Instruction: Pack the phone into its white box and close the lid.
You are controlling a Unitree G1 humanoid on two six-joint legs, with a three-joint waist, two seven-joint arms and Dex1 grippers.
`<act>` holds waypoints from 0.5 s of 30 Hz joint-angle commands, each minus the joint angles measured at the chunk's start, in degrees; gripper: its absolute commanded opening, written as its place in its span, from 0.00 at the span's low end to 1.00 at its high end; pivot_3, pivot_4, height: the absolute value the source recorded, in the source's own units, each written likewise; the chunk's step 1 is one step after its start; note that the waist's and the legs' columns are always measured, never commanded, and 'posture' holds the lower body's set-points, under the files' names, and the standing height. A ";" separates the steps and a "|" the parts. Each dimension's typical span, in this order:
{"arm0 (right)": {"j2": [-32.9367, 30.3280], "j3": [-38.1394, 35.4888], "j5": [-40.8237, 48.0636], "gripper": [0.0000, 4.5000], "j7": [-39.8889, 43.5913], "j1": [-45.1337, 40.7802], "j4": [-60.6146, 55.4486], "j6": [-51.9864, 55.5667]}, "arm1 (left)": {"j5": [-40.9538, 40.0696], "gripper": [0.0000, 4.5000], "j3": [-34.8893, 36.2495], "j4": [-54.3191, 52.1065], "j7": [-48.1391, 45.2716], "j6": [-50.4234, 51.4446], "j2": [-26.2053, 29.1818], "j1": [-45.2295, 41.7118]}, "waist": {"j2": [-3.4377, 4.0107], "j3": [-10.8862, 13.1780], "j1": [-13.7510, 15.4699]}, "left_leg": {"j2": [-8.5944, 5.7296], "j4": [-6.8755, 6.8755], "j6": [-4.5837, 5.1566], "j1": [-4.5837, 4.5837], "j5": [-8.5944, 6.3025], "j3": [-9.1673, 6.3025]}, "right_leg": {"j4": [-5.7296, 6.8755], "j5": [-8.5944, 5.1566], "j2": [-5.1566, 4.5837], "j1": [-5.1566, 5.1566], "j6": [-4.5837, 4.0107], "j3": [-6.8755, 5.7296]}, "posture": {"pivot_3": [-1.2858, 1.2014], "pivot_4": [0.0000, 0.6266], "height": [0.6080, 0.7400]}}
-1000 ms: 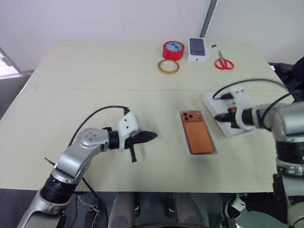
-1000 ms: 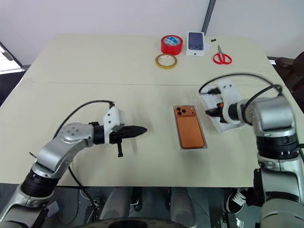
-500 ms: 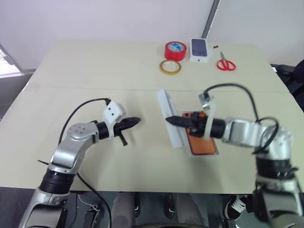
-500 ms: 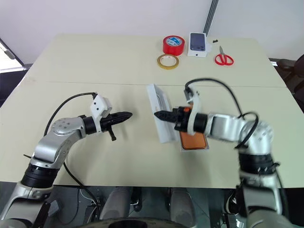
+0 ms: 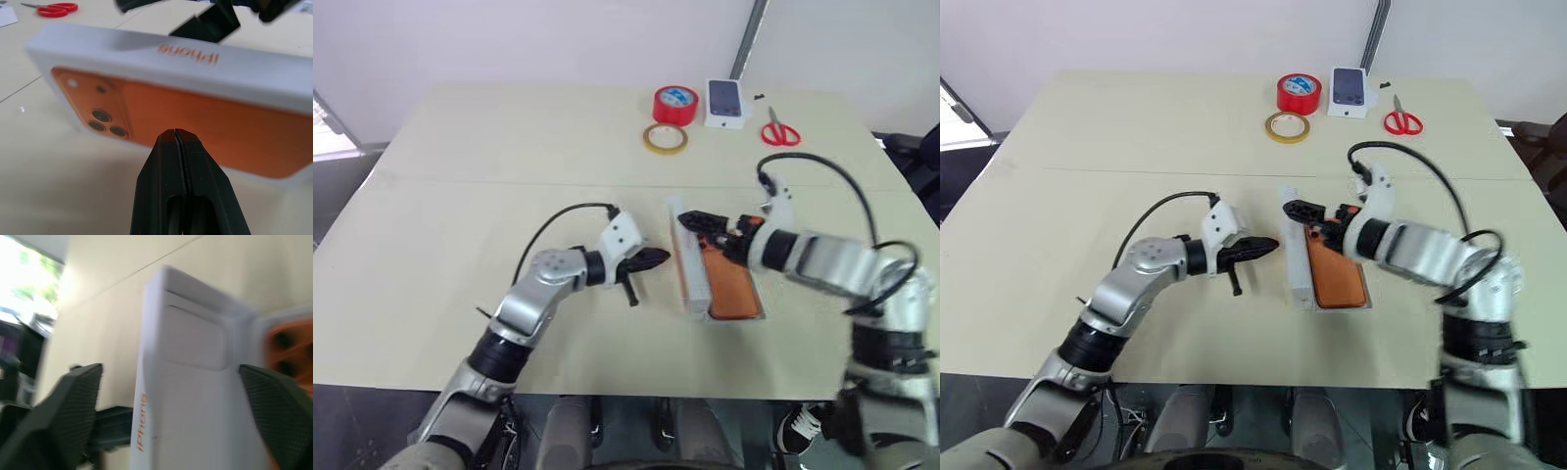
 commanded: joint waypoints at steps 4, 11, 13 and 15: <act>-15.52 3.94 -8.23 0.99 11.97 -4.59 2.18 6.09 | 1.60 0.00 -2.02 1.74 0.88 -0.40 -4.08 -2.86 | 0.00 0.00 -0.09 | 0.00 -0.01 0.01 0.04 -0.01 -0.01 | 0.03 0.00 0.09 -0.01 -0.01 0.00 | 0.52 0.24 1.00; -22.22 10.99 -36.15 0.57 34.19 -3.17 -4.03 2.42 | 2.13 0.00 -2.69 2.25 1.54 0.85 -6.47 -3.04 | 0.01 0.00 0.03 | 0.02 0.01 0.01 0.01 -0.01 -0.03 | 0.02 0.00 0.13 -0.05 0.00 0.02 | 0.52 0.24 1.00; -22.93 12.67 -42.35 0.33 39.12 -3.42 -4.88 0.40 | 1.75 0.00 -1.86 1.47 2.01 1.41 -6.43 -2.51 | 0.01 0.00 0.03 | 0.02 0.01 0.01 0.01 -0.01 -0.03 | 0.03 0.00 0.13 -0.06 0.00 0.01 | 0.52 0.24 1.00; -24.02 14.96 -48.66 0.09 43.65 -3.58 -6.10 -1.42 | 1.18 0.00 -0.55 0.61 2.71 2.05 -6.24 -2.11 | 0.01 0.00 0.04 | 0.02 0.02 0.01 0.01 -0.01 -0.03 | 0.03 0.00 0.13 -0.06 0.00 0.01 | 0.52 0.24 1.00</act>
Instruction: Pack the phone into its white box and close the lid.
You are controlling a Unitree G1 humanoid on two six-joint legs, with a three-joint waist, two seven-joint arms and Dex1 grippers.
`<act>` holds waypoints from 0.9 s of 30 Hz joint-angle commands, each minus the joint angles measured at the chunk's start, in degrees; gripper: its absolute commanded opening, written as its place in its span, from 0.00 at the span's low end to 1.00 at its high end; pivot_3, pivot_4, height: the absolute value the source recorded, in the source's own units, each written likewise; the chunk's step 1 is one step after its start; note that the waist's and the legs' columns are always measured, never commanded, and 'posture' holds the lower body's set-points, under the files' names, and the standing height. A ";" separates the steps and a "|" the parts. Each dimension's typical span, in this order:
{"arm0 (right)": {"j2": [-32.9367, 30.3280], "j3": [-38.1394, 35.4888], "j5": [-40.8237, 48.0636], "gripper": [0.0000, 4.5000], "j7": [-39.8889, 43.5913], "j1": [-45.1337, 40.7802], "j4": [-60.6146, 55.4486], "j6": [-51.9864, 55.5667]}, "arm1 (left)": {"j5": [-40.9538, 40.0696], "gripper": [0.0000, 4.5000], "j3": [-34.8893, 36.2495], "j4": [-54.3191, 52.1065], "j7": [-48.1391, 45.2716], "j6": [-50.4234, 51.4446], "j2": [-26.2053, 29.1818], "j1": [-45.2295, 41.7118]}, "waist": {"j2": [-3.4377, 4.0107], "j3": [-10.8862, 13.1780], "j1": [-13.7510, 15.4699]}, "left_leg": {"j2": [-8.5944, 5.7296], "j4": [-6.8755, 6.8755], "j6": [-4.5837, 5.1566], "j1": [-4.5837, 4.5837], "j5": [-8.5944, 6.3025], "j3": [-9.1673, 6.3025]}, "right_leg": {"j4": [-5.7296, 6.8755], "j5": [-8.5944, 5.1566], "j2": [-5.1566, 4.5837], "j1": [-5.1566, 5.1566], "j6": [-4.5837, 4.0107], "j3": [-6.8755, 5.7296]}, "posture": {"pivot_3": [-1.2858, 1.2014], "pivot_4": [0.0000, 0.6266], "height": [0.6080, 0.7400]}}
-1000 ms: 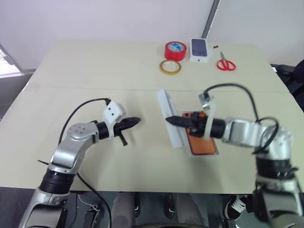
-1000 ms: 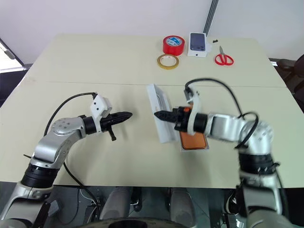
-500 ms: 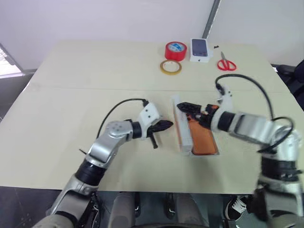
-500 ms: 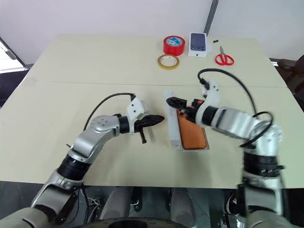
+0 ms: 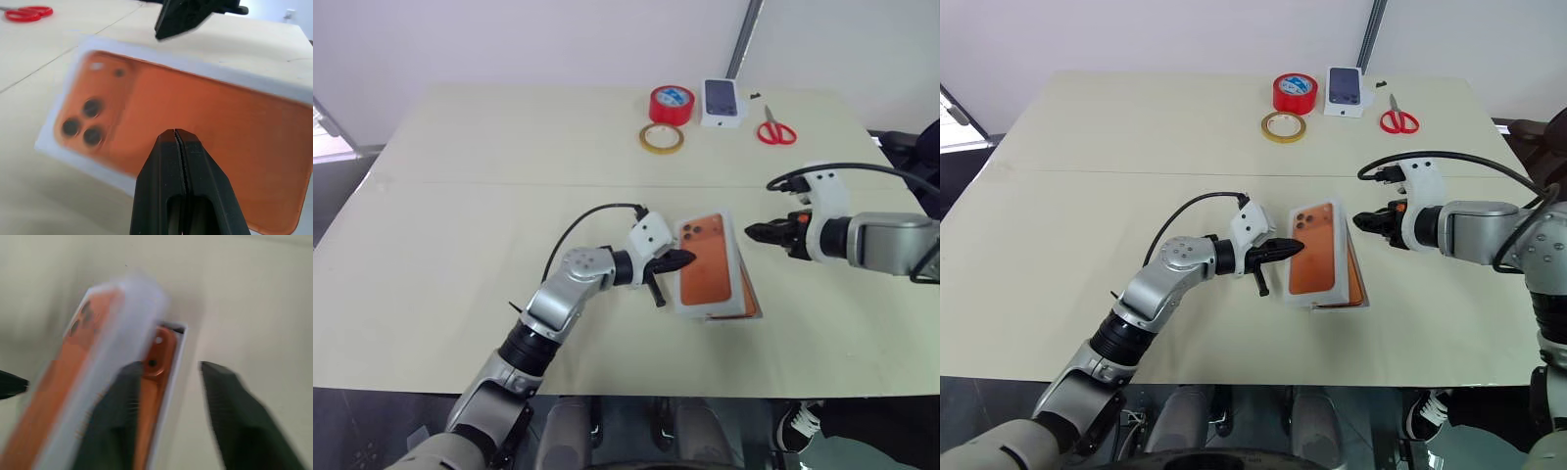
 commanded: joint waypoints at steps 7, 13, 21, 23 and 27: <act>-7.18 11.58 -29.87 0.01 21.69 1.28 -8.23 -13.16 | -2.14 0.00 7.68 -6.52 3.97 6.66 3.71 1.23 | 0.00 0.00 -0.03 | 0.04 0.00 -0.01 -0.01 0.00 0.00 | 0.00 -0.01 -0.02 -0.04 -0.01 0.00 | 0.52 0.24 1.00; -4.86 13.20 -35.48 0.01 27.65 2.66 -12.99 -12.68 | -0.42 0.00 5.06 -4.69 3.21 10.45 7.10 1.06 | 0.00 0.00 0.11 | 0.03 0.01 -0.01 -0.02 0.00 0.01 | 0.01 -0.01 -0.05 -0.04 -0.01 -0.01 | 0.52 0.24 1.00; -0.53 13.49 -39.61 0.01 31.08 3.86 -16.55 -10.30 | 0.65 0.00 -1.56 -1.60 -0.54 11.02 5.34 -1.85 | -0.02 0.00 0.07 | 0.00 0.03 -0.02 -0.02 0.00 0.01 | 0.00 -0.01 -0.09 -0.03 -0.02 -0.01 | 0.52 0.24 1.00; 0.05 13.11 -40.31 0.01 31.58 4.17 -17.07 -9.72 | 0.50 0.00 -1.82 -1.37 -0.68 10.75 4.39 -2.40 | -0.01 0.00 0.02 | 0.01 0.03 -0.02 -0.01 0.00 0.01 | 0.00 -0.01 -0.09 -0.03 -0.03 -0.01 | 0.52 0.24 1.00; -0.70 11.47 -41.17 0.01 33.64 5.60 -18.31 -9.12 | -0.75 0.00 -1.98 -3.25 -1.13 11.82 2.43 -3.27 | -0.01 0.00 0.09 | 0.01 0.03 -0.01 -0.01 0.00 0.01 | 0.02 -0.01 -0.09 -0.03 -0.02 -0.01 | 0.52 0.24 1.00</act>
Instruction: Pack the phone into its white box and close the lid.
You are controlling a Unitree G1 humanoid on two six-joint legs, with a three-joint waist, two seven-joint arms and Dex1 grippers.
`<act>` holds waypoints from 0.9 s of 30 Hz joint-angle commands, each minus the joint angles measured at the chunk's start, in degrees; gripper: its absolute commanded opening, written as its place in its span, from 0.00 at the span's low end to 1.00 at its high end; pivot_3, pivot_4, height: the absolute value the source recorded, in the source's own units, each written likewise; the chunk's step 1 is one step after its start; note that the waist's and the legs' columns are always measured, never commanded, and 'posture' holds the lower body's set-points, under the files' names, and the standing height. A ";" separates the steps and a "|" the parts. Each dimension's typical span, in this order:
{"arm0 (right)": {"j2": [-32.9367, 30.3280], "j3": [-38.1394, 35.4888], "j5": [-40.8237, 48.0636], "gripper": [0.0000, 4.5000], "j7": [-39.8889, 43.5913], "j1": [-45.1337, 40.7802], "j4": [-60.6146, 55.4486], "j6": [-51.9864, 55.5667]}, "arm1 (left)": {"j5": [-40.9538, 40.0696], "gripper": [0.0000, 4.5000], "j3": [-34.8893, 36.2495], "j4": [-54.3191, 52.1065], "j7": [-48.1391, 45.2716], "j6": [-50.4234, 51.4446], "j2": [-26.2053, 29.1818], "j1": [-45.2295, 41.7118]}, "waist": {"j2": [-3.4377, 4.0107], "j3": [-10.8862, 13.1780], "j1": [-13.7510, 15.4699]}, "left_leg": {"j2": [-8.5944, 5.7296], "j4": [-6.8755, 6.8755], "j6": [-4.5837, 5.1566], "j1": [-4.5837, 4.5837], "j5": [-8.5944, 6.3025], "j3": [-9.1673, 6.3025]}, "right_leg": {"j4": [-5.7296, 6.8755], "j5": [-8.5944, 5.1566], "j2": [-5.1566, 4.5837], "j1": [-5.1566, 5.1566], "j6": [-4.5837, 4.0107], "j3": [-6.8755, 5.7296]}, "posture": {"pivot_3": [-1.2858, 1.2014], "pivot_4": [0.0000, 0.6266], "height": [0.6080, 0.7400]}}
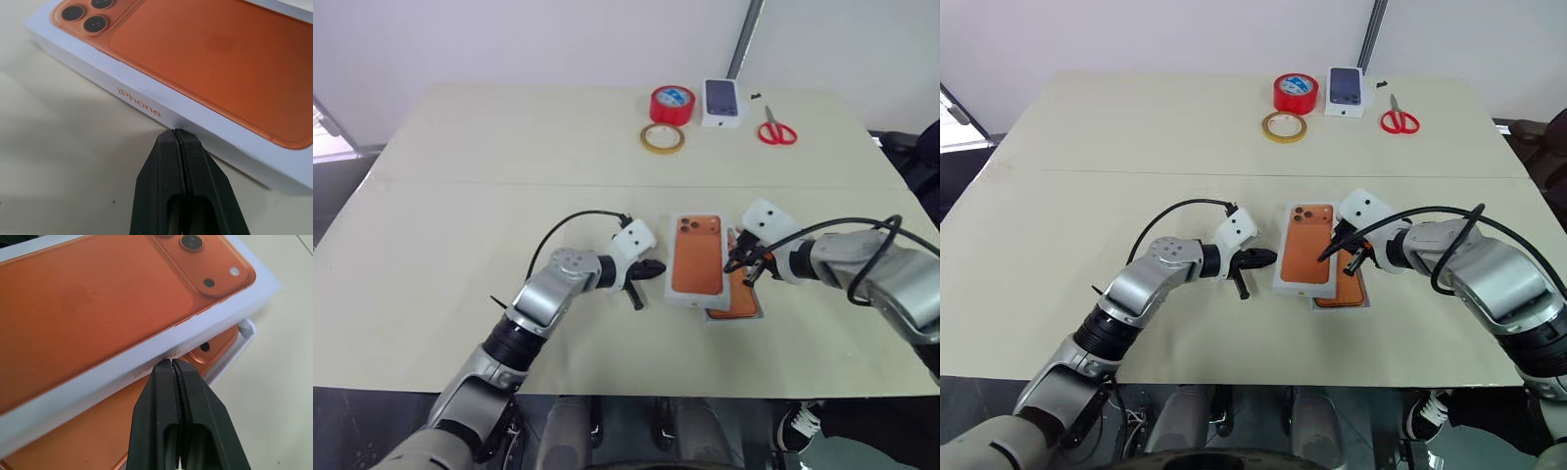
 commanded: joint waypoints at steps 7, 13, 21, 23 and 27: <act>-3.13 -5.26 -1.93 0.01 6.20 5.00 -4.15 -1.08 | -1.45 0.00 -2.40 -5.18 -1.90 1.74 -4.36 -1.84 | 0.00 0.00 0.06 | -0.02 0.02 0.00 0.00 0.00 0.00 | 0.00 0.00 -0.02 0.02 0.00 0.00 | 0.52 0.24 1.00; -3.75 -6.88 -4.20 0.01 7.84 7.67 -3.40 -1.81 | -1.11 0.00 -3.35 -4.40 -2.41 1.82 -5.51 -2.72 | 0.00 0.00 0.02 | -0.04 0.03 0.00 0.01 0.00 -0.01 | 0.01 0.00 0.00 0.02 0.00 0.00 | 0.52 0.24 1.00; -3.19 -7.70 -6.88 0.01 9.25 9.02 -2.50 -2.31 | -1.44 0.00 -4.24 -4.66 -3.96 2.60 -5.49 -3.46 | 0.00 0.00 0.07 | -0.05 0.04 0.00 0.01 0.00 -0.01 | 0.01 0.00 0.00 0.02 0.00 0.00 | 0.52 0.24 1.00; -3.15 -7.77 -7.18 0.01 9.61 9.34 -2.67 -2.36 | -1.46 0.00 -4.30 -4.85 -4.32 2.87 -5.33 -3.36 | 0.00 0.00 0.07 | -0.05 0.04 0.00 0.00 0.00 -0.01 | 0.01 0.00 -0.01 0.02 0.00 0.00 | 0.52 0.24 1.00; -3.16 -8.07 -7.27 0.01 10.34 10.03 -3.48 -2.13 | -1.35 0.00 -4.51 -5.28 -4.61 3.08 -5.05 -3.02 | 0.00 0.00 0.08 | -0.06 0.04 0.00 0.01 0.00 -0.01 | 0.02 0.00 0.00 0.02 0.01 0.00 | 0.52 0.24 1.00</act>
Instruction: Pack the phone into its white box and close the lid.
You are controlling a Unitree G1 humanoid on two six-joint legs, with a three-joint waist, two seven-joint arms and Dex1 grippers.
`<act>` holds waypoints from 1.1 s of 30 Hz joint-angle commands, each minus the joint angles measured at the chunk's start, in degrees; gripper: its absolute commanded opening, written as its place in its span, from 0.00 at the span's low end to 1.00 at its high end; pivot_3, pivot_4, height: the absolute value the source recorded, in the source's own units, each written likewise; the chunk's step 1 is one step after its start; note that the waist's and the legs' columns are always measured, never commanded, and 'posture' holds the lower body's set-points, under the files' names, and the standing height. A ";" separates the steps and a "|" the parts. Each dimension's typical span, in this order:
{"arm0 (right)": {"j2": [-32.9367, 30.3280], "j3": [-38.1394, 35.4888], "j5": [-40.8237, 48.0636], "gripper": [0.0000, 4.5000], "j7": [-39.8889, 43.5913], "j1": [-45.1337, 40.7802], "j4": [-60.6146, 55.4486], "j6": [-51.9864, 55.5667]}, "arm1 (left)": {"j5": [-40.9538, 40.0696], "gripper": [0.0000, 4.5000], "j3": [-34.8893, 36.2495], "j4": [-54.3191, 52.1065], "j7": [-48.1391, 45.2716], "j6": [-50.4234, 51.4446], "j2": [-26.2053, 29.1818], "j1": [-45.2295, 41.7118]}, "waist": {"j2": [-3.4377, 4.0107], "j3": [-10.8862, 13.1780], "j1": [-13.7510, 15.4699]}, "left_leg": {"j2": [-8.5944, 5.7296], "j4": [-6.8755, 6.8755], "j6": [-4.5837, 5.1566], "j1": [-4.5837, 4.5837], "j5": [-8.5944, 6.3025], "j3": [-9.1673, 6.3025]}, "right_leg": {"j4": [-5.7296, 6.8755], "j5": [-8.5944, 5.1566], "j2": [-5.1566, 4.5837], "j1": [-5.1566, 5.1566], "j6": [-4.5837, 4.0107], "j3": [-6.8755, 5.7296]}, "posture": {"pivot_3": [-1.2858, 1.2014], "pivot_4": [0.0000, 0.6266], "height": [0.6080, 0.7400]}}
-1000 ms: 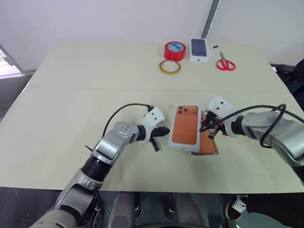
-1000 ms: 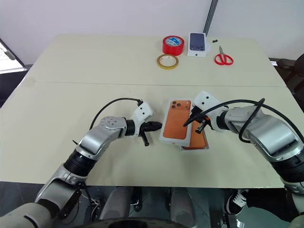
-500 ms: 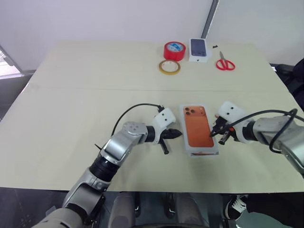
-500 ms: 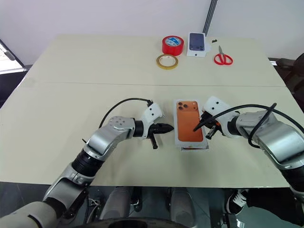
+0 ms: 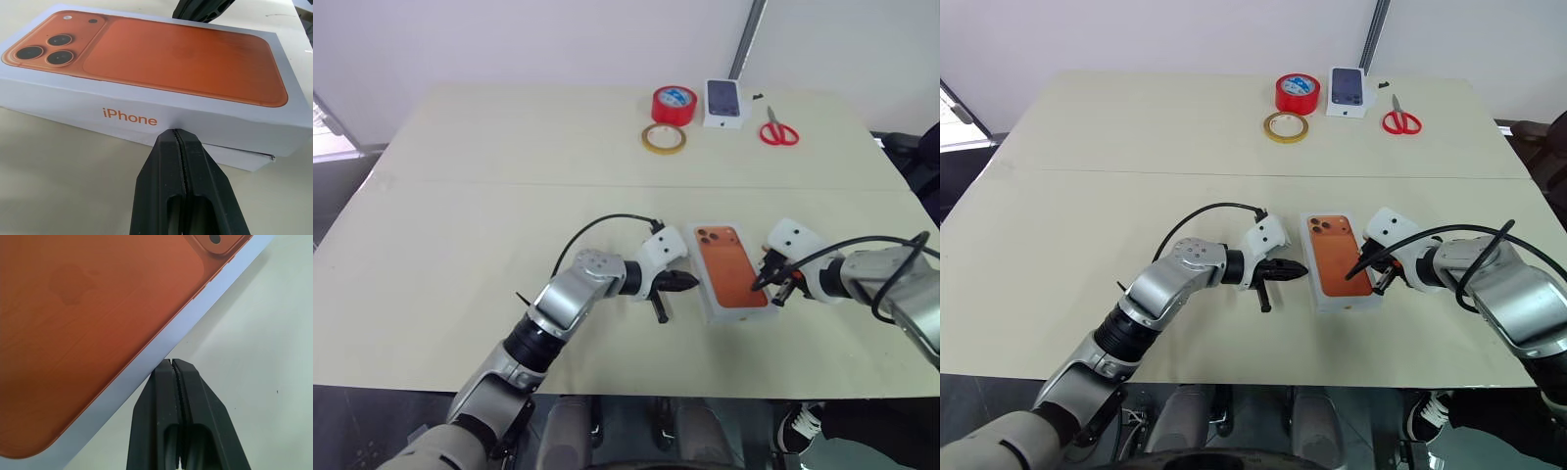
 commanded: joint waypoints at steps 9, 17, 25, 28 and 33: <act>-0.18 -1.92 -0.71 0.01 2.45 2.40 -4.05 -1.35 | -0.71 0.00 -1.65 -3.60 -2.12 0.57 0.27 -0.49 | 0.00 0.00 -0.06 | -0.01 0.01 0.00 0.01 0.00 0.00 | 0.01 0.00 0.00 0.01 0.00 0.00 | 0.52 0.24 1.00; -1.12 -3.17 -2.20 0.01 3.76 2.32 -3.05 -2.42 | 0.11 0.00 -1.62 -2.24 -2.29 -0.38 2.30 -0.53 | 0.00 0.00 -0.06 | -0.02 0.02 0.00 0.01 0.00 0.00 | 0.03 0.00 0.01 0.01 0.00 0.00 | 0.52 0.24 1.00; -2.93 -12.34 1.90 0.01 10.85 4.01 -2.57 -5.01 | -5.82 0.00 9.33 -0.53 2.17 0.33 -2.65 -3.98 | -0.02 0.00 0.22 | -0.02 0.06 0.00 0.01 0.00 -0.03 | 0.07 0.00 0.01 0.03 0.02 0.00 | 0.52 0.24 1.00; -2.69 -15.69 4.40 0.01 13.55 7.64 -5.31 -5.36 | -4.93 0.00 8.70 2.30 3.24 -0.63 -4.42 -5.49 | -0.03 -0.01 0.28 | -0.06 0.09 0.00 0.03 0.00 -0.06 | 0.06 0.01 0.01 0.11 0.12 0.00 | 0.52 0.24 1.00; -2.38 -16.07 5.70 0.01 14.30 16.19 -10.92 -5.10 | -1.48 0.00 2.63 6.03 2.13 -2.82 -4.91 -5.76 | -0.03 -0.01 0.21 | -0.11 0.08 0.00 0.10 0.00 -0.09 | 0.10 0.03 0.02 0.16 0.20 -0.01 | 0.52 0.24 1.00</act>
